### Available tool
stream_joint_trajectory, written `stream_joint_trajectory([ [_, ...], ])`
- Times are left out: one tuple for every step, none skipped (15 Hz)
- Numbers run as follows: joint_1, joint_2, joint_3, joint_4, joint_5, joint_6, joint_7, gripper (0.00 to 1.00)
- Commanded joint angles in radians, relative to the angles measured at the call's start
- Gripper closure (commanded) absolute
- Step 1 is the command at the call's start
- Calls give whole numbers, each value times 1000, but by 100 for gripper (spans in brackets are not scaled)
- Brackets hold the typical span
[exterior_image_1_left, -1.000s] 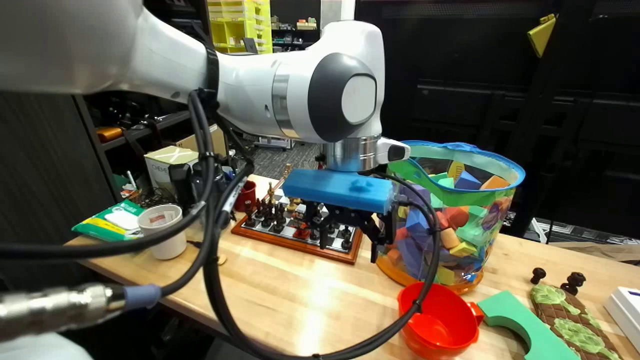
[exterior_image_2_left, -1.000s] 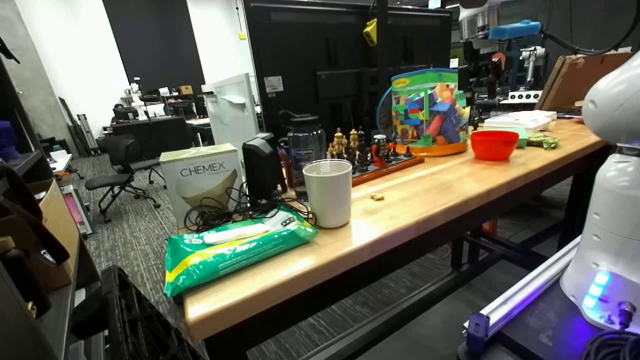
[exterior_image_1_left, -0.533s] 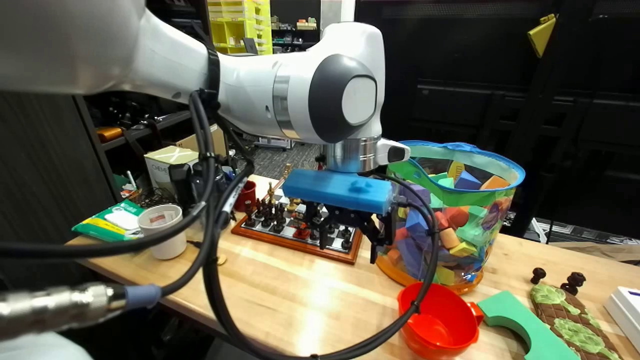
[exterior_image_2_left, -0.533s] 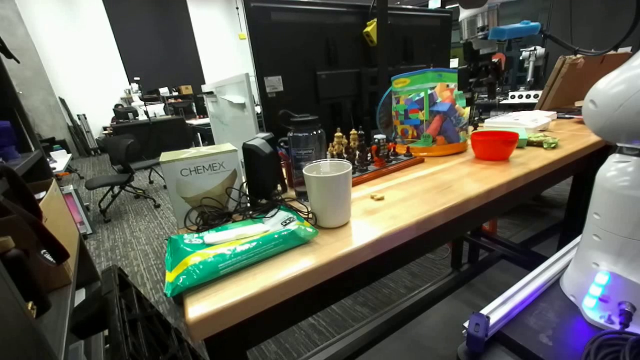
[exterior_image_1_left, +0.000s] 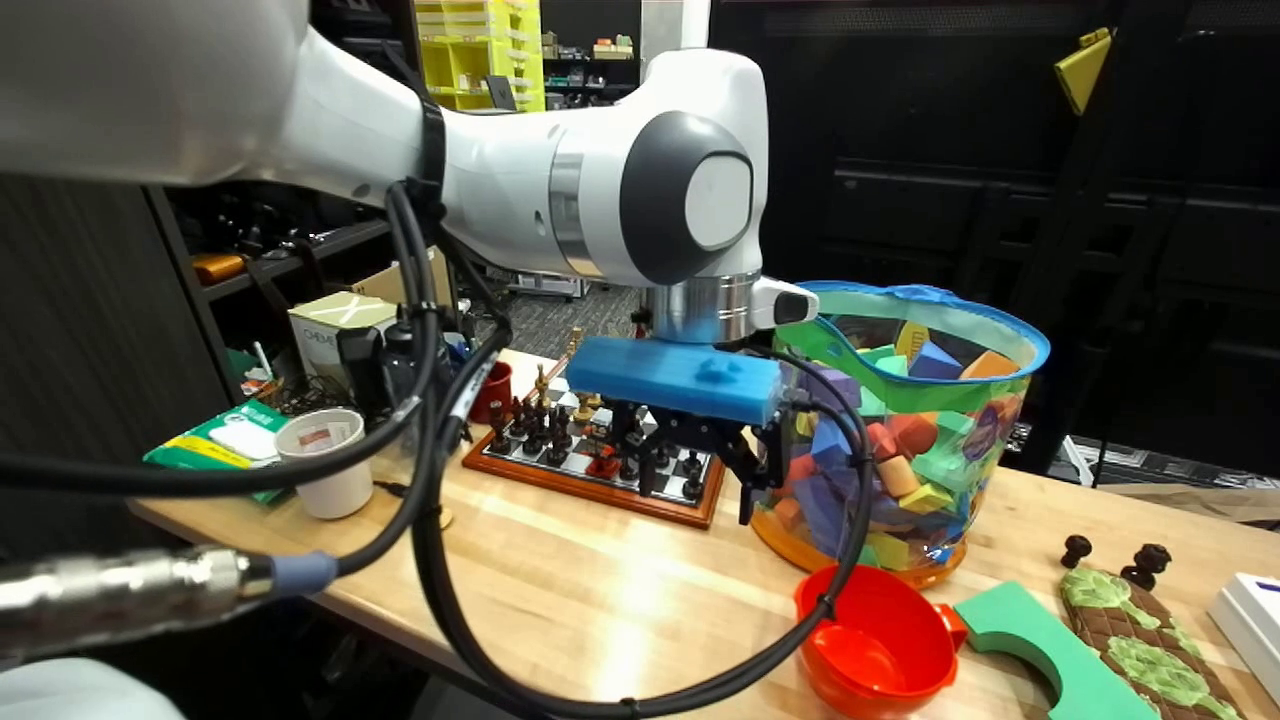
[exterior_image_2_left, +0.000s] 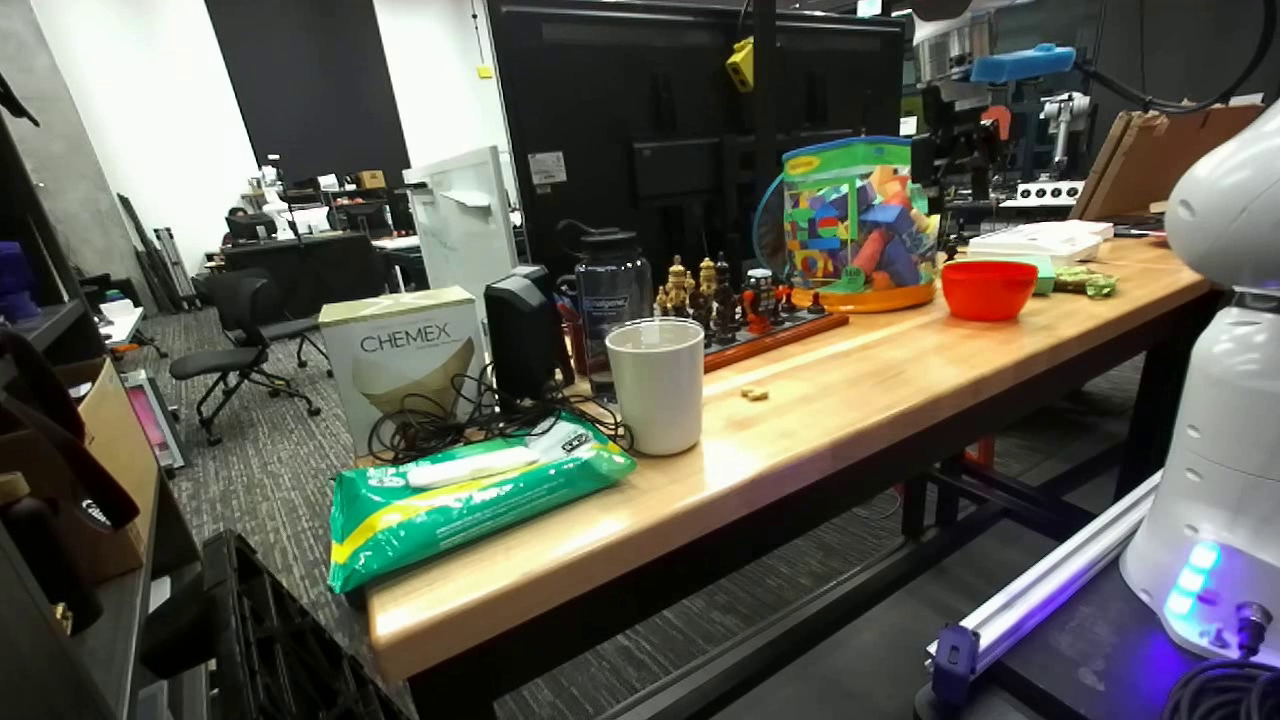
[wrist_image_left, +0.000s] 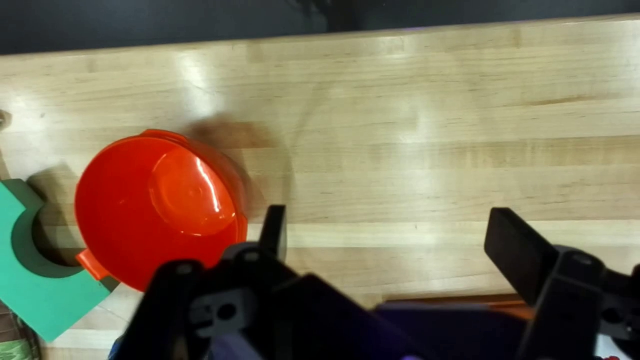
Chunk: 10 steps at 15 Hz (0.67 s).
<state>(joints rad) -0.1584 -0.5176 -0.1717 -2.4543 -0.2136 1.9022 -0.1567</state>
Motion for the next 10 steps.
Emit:
stream_joint_trajectory([
  [7,-5,11,28,13,-9,16,0],
  [10,-8,14,36,16,-12,20,0],
  [12,-12,16,45,19,-15,22,0],
  [14,-19,18,54,23,-16,26,0],
  [16,-27,19,69,28,-19,27,0],
  [17,-32,21,84,32,-21,27,0],
  [18,-37,21,102,38,-21,31,0],
  [17,-39,19,126,47,-22,35,0],
  [18,-36,17,153,56,-29,38,0],
  [18,-32,16,182,65,-38,41,0],
])
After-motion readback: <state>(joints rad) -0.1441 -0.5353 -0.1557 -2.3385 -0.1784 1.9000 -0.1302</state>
